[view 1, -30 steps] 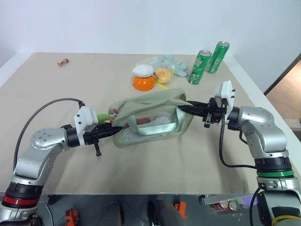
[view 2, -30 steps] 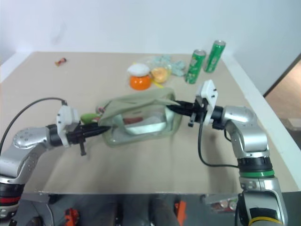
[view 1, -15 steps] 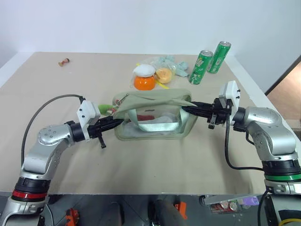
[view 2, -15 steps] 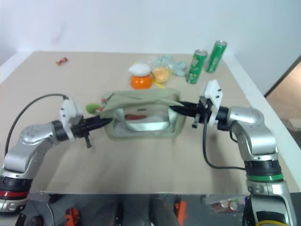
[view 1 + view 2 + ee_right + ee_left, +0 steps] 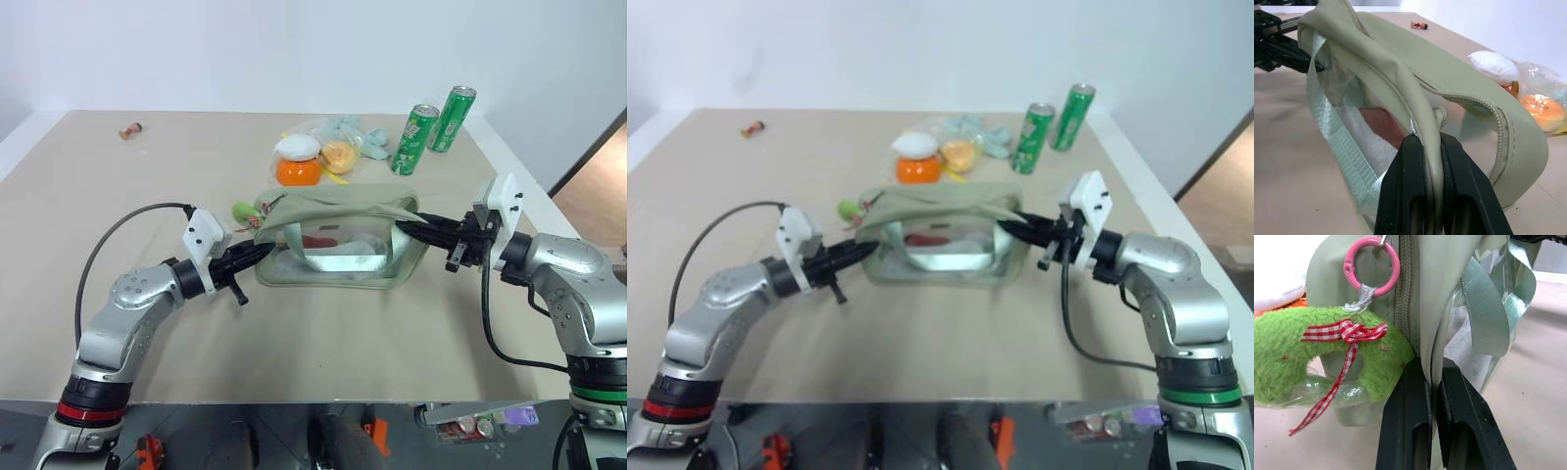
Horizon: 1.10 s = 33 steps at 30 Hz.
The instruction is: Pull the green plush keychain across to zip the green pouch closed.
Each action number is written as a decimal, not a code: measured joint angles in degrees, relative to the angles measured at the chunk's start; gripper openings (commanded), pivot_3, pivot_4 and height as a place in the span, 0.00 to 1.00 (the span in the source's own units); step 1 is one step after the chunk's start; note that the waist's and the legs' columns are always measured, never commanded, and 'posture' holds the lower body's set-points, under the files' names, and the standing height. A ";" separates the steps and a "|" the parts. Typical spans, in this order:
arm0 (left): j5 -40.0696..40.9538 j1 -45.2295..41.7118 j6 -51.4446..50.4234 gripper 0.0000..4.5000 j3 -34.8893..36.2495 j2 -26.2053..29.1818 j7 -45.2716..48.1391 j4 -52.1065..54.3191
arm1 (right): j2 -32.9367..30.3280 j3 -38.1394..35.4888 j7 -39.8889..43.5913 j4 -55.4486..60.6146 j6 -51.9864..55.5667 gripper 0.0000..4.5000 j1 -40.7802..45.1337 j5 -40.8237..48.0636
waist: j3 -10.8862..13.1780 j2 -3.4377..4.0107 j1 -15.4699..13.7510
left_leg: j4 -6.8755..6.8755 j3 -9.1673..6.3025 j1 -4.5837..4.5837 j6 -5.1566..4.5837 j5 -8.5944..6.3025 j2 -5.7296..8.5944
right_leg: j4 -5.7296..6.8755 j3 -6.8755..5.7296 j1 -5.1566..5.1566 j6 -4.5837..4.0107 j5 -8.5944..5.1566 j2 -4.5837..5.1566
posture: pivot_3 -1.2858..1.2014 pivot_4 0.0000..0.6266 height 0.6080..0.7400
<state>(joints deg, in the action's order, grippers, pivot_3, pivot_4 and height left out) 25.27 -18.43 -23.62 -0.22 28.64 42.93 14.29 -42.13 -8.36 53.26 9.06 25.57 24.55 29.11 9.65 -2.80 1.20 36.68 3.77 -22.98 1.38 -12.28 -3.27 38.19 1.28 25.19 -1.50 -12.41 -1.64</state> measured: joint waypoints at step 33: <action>-0.51 -11.73 8.27 0.99 8.10 6.23 5.52 -23.67 | 3.66 1.43 0.53 -4.68 -6.06 0.04 1.61 -2.58 | -0.01 -0.01 0.11 | 0.02 0.08 -0.01 -0.01 0.02 -0.05 | 0.00 -0.03 0.00 -0.05 0.05 -0.09 | 0.52 0.24 1.00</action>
<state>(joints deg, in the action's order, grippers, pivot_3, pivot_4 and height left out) 24.76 -30.15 -15.35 7.88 34.88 48.45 -9.38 -38.47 -6.92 53.79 4.38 19.50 26.16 26.53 9.64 -2.82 1.30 36.69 3.85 -22.98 1.37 -12.26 -3.32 38.19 1.25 25.19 -1.55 -12.36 -1.72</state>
